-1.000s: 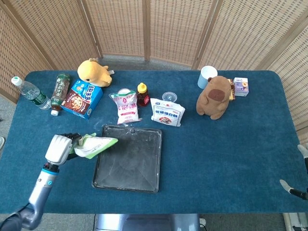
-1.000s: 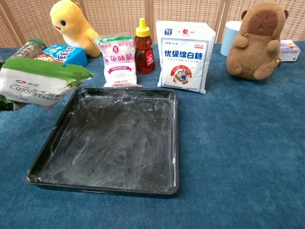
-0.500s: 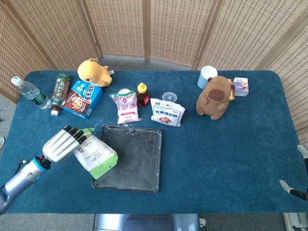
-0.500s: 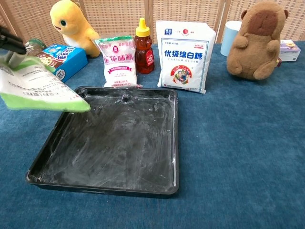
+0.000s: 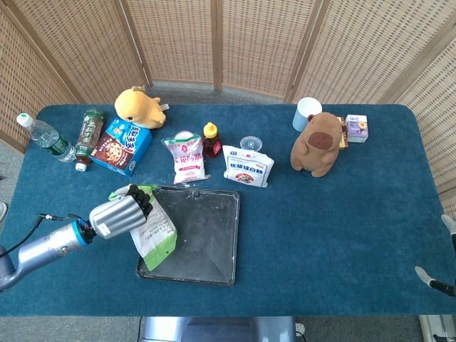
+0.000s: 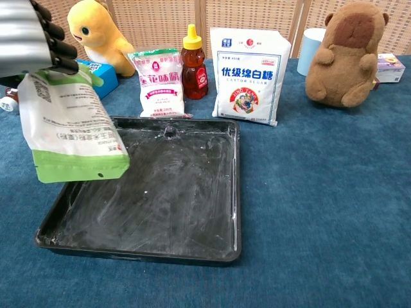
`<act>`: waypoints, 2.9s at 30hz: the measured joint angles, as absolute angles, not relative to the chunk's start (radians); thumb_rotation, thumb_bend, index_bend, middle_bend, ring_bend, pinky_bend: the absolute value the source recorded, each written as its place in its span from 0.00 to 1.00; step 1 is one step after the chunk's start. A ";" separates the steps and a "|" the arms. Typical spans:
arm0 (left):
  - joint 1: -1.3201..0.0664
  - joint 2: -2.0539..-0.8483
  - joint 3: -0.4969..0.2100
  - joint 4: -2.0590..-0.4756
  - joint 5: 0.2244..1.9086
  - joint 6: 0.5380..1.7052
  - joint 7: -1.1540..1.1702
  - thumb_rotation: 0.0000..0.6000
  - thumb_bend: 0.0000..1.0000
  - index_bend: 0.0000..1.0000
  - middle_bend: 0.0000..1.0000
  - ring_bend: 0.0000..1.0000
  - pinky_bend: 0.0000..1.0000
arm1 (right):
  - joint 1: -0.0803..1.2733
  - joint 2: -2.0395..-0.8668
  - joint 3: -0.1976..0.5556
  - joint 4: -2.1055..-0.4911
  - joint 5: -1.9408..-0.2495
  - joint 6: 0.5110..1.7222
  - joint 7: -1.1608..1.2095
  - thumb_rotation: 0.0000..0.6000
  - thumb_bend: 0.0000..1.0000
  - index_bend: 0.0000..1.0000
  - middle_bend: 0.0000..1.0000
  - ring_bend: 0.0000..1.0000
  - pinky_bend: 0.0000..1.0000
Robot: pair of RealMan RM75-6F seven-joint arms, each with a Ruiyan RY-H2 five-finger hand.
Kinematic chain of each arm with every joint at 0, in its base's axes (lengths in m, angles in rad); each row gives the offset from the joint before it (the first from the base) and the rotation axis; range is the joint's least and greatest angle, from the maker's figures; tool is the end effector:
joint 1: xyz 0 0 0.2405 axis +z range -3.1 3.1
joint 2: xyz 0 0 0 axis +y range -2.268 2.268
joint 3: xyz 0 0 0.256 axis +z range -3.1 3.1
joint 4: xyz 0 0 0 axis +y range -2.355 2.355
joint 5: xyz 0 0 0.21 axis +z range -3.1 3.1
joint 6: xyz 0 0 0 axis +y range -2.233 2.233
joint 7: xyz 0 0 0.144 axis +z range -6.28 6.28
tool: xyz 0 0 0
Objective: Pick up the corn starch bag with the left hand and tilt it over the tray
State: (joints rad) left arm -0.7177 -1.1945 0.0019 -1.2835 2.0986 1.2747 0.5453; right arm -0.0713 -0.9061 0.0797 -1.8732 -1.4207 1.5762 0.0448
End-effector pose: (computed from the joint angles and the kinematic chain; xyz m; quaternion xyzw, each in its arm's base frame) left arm -0.1773 0.3120 0.0931 -0.8344 0.2603 -0.2948 0.3861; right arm -0.2989 -0.1374 0.2198 0.5018 -0.4337 0.3920 0.6375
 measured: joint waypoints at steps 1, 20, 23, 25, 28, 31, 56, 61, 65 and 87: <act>-0.721 -1.192 0.001 -1.289 2.100 1.268 0.558 1.00 0.41 0.73 0.67 0.68 0.72 | -0.072 -0.906 0.080 -1.873 -1.420 1.576 0.045 1.00 0.09 0.03 0.00 0.00 0.00; -0.703 -1.175 -0.017 -1.356 2.028 1.179 0.731 1.00 0.41 0.89 0.75 0.68 0.73 | -0.071 -0.909 0.078 -1.873 -1.421 1.574 0.039 1.00 0.09 0.03 0.00 0.00 0.00; -0.677 -1.185 -0.026 -1.351 1.984 1.218 0.686 1.00 0.41 0.89 0.75 0.68 0.73 | -0.071 -0.910 0.076 -1.873 -1.421 1.573 0.036 1.00 0.09 0.03 0.00 0.00 0.00; -0.652 -1.198 -0.032 -1.342 1.943 1.253 0.630 1.00 0.41 0.89 0.75 0.68 0.73 | -0.070 -0.911 0.076 -1.874 -1.421 1.571 0.033 1.00 0.09 0.03 0.00 0.00 0.00; -0.614 -1.222 -0.041 -1.321 1.880 1.302 0.518 1.00 0.41 0.89 0.75 0.68 0.73 | -0.069 -0.914 0.075 -1.874 -1.421 1.570 0.027 1.00 0.09 0.03 0.00 0.00 0.00; -0.574 -1.252 -0.050 -1.298 1.812 1.344 0.393 1.00 0.41 0.89 0.75 0.68 0.73 | -0.068 -0.916 0.074 -1.875 -1.422 1.568 0.022 1.00 0.09 0.03 0.00 0.00 0.00; -0.379 -1.627 -0.117 -1.021 1.432 1.381 -0.341 1.00 0.36 0.89 0.75 0.68 0.65 | -0.062 -0.929 0.069 -1.875 -1.412 1.551 -0.007 1.00 0.09 0.03 0.00 0.00 0.00; -0.368 -1.685 -0.147 -1.035 1.369 1.339 -0.382 1.00 0.36 0.89 0.75 0.66 0.63 | -0.060 -0.929 0.068 -1.873 -1.411 1.546 -0.006 1.00 0.09 0.03 0.00 0.00 0.00; -0.366 -1.717 -0.159 -1.035 1.352 1.323 -0.397 1.00 0.35 0.82 0.63 0.54 0.55 | -0.061 -0.927 0.067 -1.876 -1.412 1.547 -0.001 1.00 0.09 0.03 0.00 0.00 0.00; -0.299 -1.641 -0.082 -1.116 1.481 1.432 -0.559 1.00 0.00 0.00 0.00 0.06 0.16 | -0.064 -0.917 0.065 -1.882 -1.420 1.551 0.013 1.00 0.09 0.03 0.00 0.00 0.00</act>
